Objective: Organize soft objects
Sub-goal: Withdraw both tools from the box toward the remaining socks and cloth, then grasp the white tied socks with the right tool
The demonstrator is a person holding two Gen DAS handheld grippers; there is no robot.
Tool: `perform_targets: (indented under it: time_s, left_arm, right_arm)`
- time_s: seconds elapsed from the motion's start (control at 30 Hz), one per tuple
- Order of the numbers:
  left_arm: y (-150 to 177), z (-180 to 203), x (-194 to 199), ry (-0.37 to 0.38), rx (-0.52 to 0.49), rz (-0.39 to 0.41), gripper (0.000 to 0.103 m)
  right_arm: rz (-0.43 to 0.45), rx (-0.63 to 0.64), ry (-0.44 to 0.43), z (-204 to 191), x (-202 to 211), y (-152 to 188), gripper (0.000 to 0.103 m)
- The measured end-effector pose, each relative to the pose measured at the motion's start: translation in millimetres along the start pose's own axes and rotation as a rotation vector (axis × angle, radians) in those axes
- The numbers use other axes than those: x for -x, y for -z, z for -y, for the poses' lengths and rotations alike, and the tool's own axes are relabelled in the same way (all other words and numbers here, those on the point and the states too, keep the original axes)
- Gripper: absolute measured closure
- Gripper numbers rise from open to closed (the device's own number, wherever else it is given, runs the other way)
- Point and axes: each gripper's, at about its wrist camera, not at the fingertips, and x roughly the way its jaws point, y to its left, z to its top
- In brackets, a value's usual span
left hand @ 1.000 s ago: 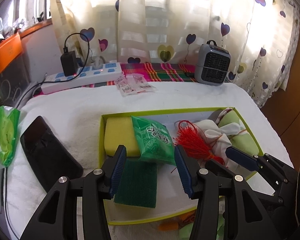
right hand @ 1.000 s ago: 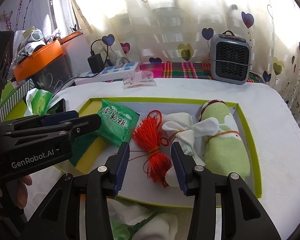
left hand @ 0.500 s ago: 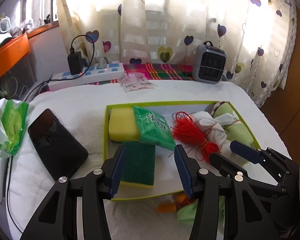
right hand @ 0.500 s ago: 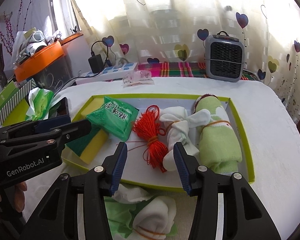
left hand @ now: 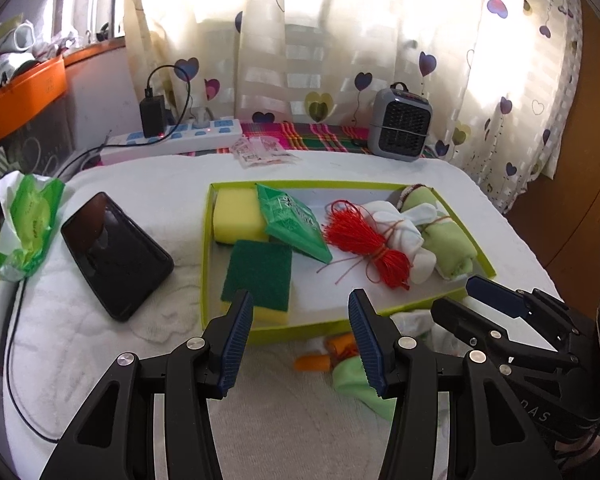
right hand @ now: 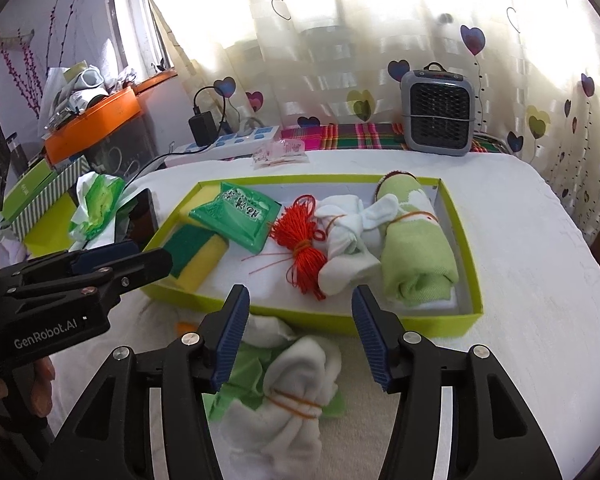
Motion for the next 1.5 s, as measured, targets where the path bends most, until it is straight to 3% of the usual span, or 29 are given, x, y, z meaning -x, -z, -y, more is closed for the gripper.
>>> perform_targets:
  time_s: [0.5, 0.73, 1.0, 1.23, 1.5]
  left_arm:
    - [30, -7, 8, 0.039, 0.055, -0.019, 0.054]
    - [38, -10, 3, 0.052, 0.068, -0.040, 0.054]
    - [40, -14, 2, 0.072, 0.082, -0.045, 0.054]
    - [42, -12, -2, 0.080, 0.078, -0.060, 0.054]
    - [44, -8, -2, 0.088, 0.070, -0.067, 0.054]
  right_arm:
    - [-0.026, -0.036, -0.057, 11, 27, 31, 0.048]
    - [-0.075, -0.007, -0.078, 0, 19, 43, 0.039]
    - [-0.133, 0.027, -0.043, -6, 3, 47, 0.039]
    - [-0.124, 0.000, -0.018, 3, 5, 48, 0.039]
    - [-0.122, 0.017, 0.002, 3, 6, 50, 0.062]
